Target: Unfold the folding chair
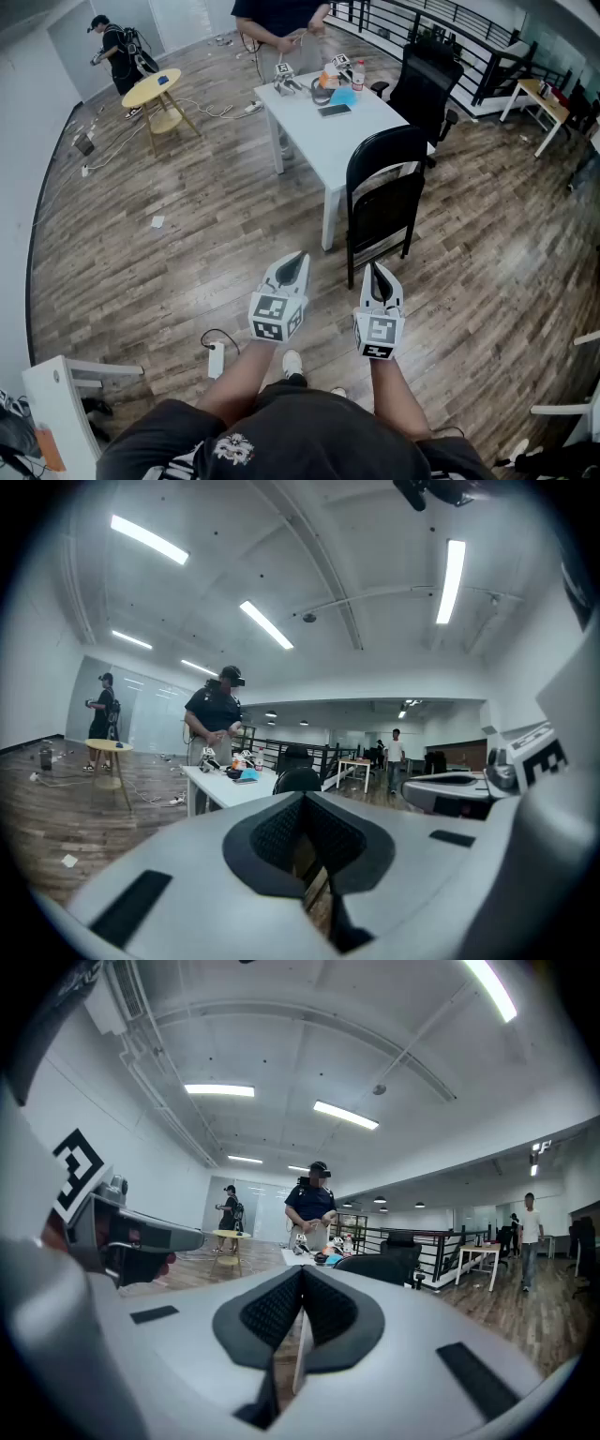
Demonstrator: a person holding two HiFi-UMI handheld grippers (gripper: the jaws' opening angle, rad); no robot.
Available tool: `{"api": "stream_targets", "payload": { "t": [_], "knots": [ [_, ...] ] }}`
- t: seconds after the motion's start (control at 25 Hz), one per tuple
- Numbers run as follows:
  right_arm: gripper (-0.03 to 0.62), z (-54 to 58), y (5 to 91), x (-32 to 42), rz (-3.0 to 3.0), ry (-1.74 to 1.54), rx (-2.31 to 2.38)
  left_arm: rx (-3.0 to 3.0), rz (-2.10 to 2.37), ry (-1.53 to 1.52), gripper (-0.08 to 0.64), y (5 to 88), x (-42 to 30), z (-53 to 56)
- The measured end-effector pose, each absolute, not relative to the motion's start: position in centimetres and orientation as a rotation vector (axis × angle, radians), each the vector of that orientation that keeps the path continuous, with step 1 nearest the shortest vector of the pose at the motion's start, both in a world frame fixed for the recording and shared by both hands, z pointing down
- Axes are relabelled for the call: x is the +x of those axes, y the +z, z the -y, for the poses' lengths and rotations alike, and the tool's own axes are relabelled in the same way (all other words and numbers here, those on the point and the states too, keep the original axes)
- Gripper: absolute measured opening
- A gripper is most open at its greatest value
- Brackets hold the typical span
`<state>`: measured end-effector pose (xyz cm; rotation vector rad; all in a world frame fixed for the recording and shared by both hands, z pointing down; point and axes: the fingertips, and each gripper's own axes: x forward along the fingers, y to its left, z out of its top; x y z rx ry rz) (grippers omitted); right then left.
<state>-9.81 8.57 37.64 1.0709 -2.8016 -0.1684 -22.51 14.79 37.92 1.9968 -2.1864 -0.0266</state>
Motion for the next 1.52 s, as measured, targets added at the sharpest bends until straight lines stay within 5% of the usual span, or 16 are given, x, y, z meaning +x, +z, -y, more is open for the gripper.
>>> {"api": "stream_targets", "payload": {
  "t": [0.64, 1.52],
  "knots": [
    [0.015, -1.0, 42.5, -16.0, 2.64, -0.084, 1.211, 2.17, 2.008, 0.029, 0.005, 39.3, -28.9, -5.9],
    [0.015, 23.1, 42.5, -22.8, 2.692, 0.011, 1.197, 2.14, 2.001, 0.174, 0.005, 39.6, -33.8, 18.9]
  ]
}}
